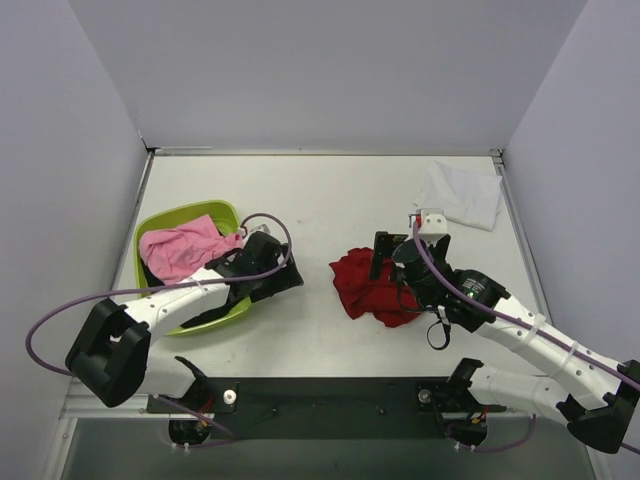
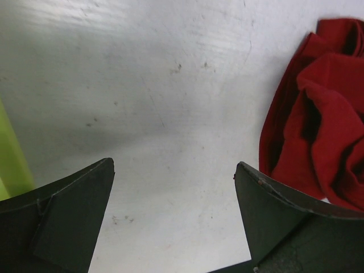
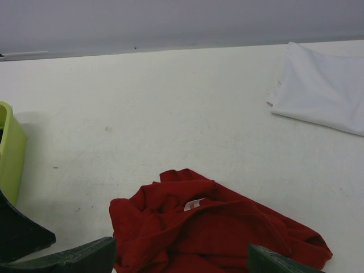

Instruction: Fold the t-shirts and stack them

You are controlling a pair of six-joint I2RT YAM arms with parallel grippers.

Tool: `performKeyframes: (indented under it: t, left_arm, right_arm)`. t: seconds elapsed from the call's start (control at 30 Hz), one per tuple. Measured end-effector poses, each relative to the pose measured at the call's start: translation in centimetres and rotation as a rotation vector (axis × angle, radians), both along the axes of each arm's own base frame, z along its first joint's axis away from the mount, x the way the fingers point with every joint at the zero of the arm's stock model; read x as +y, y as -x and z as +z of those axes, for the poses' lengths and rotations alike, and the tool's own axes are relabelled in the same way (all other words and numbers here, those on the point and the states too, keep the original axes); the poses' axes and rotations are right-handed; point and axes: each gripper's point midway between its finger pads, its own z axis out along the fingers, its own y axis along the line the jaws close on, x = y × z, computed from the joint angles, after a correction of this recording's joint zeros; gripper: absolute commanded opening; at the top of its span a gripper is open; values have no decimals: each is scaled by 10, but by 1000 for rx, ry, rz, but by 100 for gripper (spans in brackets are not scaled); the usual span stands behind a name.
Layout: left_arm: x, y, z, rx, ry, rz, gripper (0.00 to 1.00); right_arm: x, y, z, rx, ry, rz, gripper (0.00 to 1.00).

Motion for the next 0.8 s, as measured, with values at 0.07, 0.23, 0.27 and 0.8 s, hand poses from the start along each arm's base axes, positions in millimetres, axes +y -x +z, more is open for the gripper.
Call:
performKeyframes:
  t: [0.07,0.23,0.27,0.8]
  left_arm:
    - [8,-7,0,1,13,34,97]
    - [43,-25,2,-7,22,136,97]
    - [53,-27,2,-12,19,159,97]
    - [148,-45,0,-20,18,369,98]
  right_arm:
    - [0,0,0,0,0,0,100]
    - [0,0,-1,2,2,0,100]
    - [0,0,-1,2,3,0,100]
    - [1,-1,-6,15,15,-1,100]
